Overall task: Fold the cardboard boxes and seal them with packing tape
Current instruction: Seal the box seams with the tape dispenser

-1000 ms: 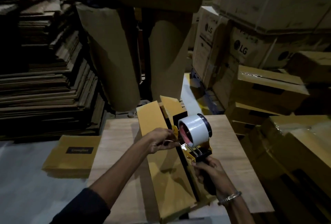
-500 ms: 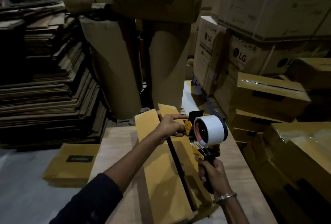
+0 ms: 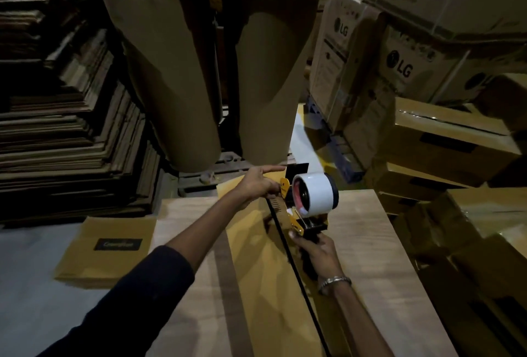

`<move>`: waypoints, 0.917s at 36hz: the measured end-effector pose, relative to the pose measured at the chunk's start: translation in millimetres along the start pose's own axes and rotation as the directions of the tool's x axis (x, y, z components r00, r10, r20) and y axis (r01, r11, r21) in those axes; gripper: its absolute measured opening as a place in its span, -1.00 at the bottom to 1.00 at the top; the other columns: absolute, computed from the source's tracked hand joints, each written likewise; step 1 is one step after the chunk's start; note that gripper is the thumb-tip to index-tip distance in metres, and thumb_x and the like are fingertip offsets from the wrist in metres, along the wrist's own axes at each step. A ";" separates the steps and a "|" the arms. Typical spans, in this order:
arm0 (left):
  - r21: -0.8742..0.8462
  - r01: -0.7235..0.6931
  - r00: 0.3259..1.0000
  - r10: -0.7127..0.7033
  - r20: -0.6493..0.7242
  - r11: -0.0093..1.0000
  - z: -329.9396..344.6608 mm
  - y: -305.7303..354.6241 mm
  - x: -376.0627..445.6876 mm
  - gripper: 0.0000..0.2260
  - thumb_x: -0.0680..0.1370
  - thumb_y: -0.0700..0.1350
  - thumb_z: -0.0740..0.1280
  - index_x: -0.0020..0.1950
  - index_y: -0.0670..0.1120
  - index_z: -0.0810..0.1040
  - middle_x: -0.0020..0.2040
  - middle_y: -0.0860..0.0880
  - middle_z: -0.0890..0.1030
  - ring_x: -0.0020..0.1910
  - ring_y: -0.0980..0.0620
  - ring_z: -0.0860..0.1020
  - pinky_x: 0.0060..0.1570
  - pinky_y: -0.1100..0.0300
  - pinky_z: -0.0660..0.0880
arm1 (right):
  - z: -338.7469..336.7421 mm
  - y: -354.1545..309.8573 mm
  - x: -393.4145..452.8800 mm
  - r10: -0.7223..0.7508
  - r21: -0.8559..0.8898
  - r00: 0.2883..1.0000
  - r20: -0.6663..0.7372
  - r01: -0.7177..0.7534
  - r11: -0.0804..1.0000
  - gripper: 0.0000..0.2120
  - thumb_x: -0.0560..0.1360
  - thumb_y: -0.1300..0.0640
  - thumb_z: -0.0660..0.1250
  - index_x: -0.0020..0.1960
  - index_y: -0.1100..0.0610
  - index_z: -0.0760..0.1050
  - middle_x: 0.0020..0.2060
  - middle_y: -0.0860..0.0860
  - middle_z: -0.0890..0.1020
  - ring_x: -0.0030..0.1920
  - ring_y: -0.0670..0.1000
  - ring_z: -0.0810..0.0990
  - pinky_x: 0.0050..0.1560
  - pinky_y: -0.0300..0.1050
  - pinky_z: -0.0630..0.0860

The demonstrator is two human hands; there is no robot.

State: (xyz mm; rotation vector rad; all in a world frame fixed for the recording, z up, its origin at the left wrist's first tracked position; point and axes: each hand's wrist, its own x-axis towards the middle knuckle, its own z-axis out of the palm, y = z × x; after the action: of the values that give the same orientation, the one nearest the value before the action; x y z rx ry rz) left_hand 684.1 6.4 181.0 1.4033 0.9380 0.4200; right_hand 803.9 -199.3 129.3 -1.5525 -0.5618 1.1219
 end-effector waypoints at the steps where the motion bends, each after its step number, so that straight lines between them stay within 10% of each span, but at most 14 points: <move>1: 0.005 0.003 1.000 -0.003 0.009 1.000 -9.1 -1.7 11.8 -0.47 0.51 -0.41 0.45 0.46 -0.11 0.54 -0.17 -0.23 0.70 -0.19 -0.13 0.63 -0.19 0.06 0.58 | 7.0 -1.3 11.2 0.010 0.004 1.000 0.002 -0.010 1.000 -0.81 0.44 0.10 0.61 -0.24 0.10 0.63 -0.38 0.12 0.59 -0.41 0.09 0.54 -0.36 -0.10 0.48; 9: 0.049 -0.011 0.996 0.007 0.085 0.999 -62.6 -17.0 95.8 -0.46 0.52 -0.42 0.47 0.48 -0.17 0.53 0.00 -0.21 0.75 -0.03 -0.10 0.70 0.01 0.09 0.64 | 48.5 -0.4 90.6 0.089 0.004 0.995 -0.052 -0.089 0.996 -0.77 0.42 0.02 0.63 -0.05 0.16 0.73 -0.16 0.13 0.73 -0.20 0.14 0.65 -0.11 0.06 0.55; 16: -0.066 0.000 0.999 0.004 0.051 0.998 -77.1 -42.1 130.9 -0.45 0.52 -0.52 0.38 0.49 -0.22 0.48 -0.10 -0.04 0.77 -0.11 0.06 0.75 -0.12 0.26 0.64 | 71.8 -1.2 129.8 0.101 -0.057 0.990 -0.095 -0.106 0.993 -0.80 0.48 0.00 0.58 -0.14 0.11 0.68 -0.30 0.07 0.67 -0.30 0.08 0.60 -0.24 -0.06 0.55; 33: -0.261 0.100 0.978 -0.143 -0.151 0.960 -88.2 -87.5 166.4 -0.39 0.54 -0.45 0.41 0.51 0.00 0.51 0.22 -0.18 0.69 0.05 -0.01 0.74 0.08 -0.02 0.69 | 88.8 10.9 167.6 0.114 -0.201 0.985 -0.130 -0.138 0.970 -0.71 0.35 0.02 0.67 -0.11 0.13 0.62 -0.37 -0.04 0.60 -0.40 -0.06 0.51 -0.31 -0.14 0.48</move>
State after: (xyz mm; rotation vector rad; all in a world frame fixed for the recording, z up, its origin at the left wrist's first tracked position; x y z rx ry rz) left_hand 692.0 172.3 56.3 1.0843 1.0629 0.5516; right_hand 798.2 -21.8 61.5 -1.8461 -0.5198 1.0843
